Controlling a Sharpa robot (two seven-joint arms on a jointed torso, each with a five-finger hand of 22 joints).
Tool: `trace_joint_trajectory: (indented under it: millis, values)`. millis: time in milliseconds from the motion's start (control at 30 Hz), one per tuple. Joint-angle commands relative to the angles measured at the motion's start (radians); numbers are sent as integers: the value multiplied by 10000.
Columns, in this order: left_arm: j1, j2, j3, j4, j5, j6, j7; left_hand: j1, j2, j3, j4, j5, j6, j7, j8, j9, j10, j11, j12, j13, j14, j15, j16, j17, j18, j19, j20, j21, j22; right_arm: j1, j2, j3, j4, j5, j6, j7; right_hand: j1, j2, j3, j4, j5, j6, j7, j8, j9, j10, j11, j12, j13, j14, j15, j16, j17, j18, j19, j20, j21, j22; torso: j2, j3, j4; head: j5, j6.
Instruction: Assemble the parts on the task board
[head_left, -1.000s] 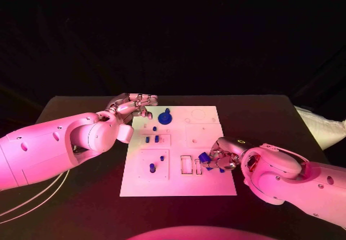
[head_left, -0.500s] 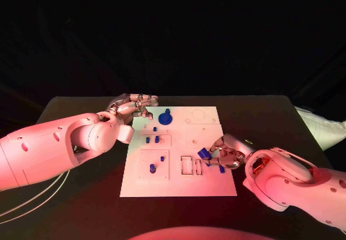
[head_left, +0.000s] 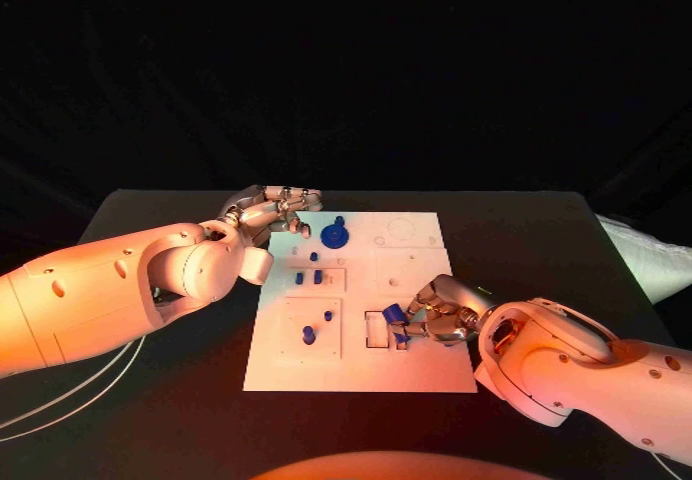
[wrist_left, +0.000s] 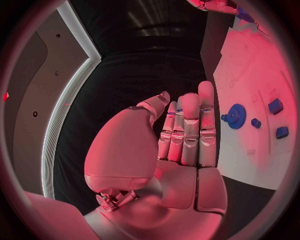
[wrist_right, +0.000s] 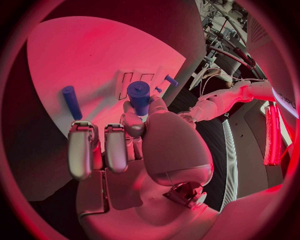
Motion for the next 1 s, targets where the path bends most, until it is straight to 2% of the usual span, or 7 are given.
trace_joint_trajectory:
  millis: [33, 500, 600, 667, 733, 833, 1000]
  values:
    - [5, 33, 5, 25, 43, 172, 40, -68, 5, -38, -3, -51, -51, 10, 67, -6, -68, -19, 37, 11, -79, -5, -52, -11, 191, 60, 43, -45, -12, 4, 126, 3, -3, 114, 871, -192, -297, -59, -70, 17, -45, 206, -141, 78, 423, -8, -51, -70, -22, 614, -80, 33, 86, -112, 55, -2, 44, 120, 7, -4, -11, 48, -16]
    - [6, 68, 6, 37, 43, 176, 16, -64, 2, -49, -7, -50, -60, 9, 67, -7, -76, -20, 42, 11, -85, -4, -55, -19, 191, 61, 45, -55, -20, 9, 630, 5, -342, -233, 724, -399, -771, 235, -386, 19, -502, 250, -195, 109, 651, 4, -95, -192, -12, 594, -119, -4, 17, -109, 47, -40, 25, 101, 5, 7, 8, 14, -49]
    - [7, 74, 6, 42, 43, 161, 7, -64, 2, -49, -7, -50, -60, 9, 67, -7, -76, -20, 42, 11, -85, -4, -55, -19, 191, 61, 45, -55, -20, 11, 695, 5, -401, -396, 706, -411, -978, 295, -576, 21, -973, 243, -202, 113, 748, -2, -98, -256, -17, 588, -123, -19, -9, -106, 38, -45, 10, 84, 0, 1, -6, -13, -40]
    - [8, 88, 7, 48, 43, 158, 6, -46, 11, -48, -18, -47, -64, 6, 70, -6, -82, -23, 47, 12, -90, -5, -58, -26, 193, 63, 45, -63, -27, 13, 731, 5, -437, -480, 733, -417, -1278, 338, -794, 26, -1604, 245, -209, 123, 829, -25, -96, -341, -54, 580, -126, -41, -43, -101, 25, -47, -6, 61, -6, -1, -9, -4, -44]
    - [8, 99, 7, 53, 43, 160, 4, -46, 11, -48, -18, -47, -64, 6, 70, -6, -82, -23, 47, 12, -90, -5, -58, -26, 193, 63, 45, -63, -27, 15, 758, 5, -460, -530, 781, -415, -1695, 288, -1094, 36, -2370, 215, -193, 118, 902, -79, -98, -473, -134, 565, -115, -82, -105, -88, -9, -46, -41, 4, -3, 1, -13, 19, -40]
    - [8, 108, 7, 54, 43, 177, 5, -22, 27, -43, -30, -44, -63, 3, 75, -5, -84, -26, 54, 13, -95, -8, -60, -32, 194, 66, 44, -71, -34, 18, 785, 5, -476, -586, 804, -404, -2271, 95, -1449, 49, -3043, 121, -164, 87, 984, -232, -65, -761, -344, 538, -94, -162, -221, -59, -93, -29, -123, -134, 3, 7, -22, 20, 15]
    - [8, 100, 7, 51, 43, 187, -2, 18, 61, -28, -48, -39, -54, -3, 88, -1, -86, -31, 66, 15, -100, -13, -61, -39, 197, 71, 43, -82, -45, 20, 777, 5, -465, -703, 847, -378, -2668, -229, -1443, 49, -3181, 0, -123, 55, 1085, -531, -19, -1339, -820, 515, -60, -230, -307, -27, -187, 6, -219, -283, -5, 11, -7, -7, -8]
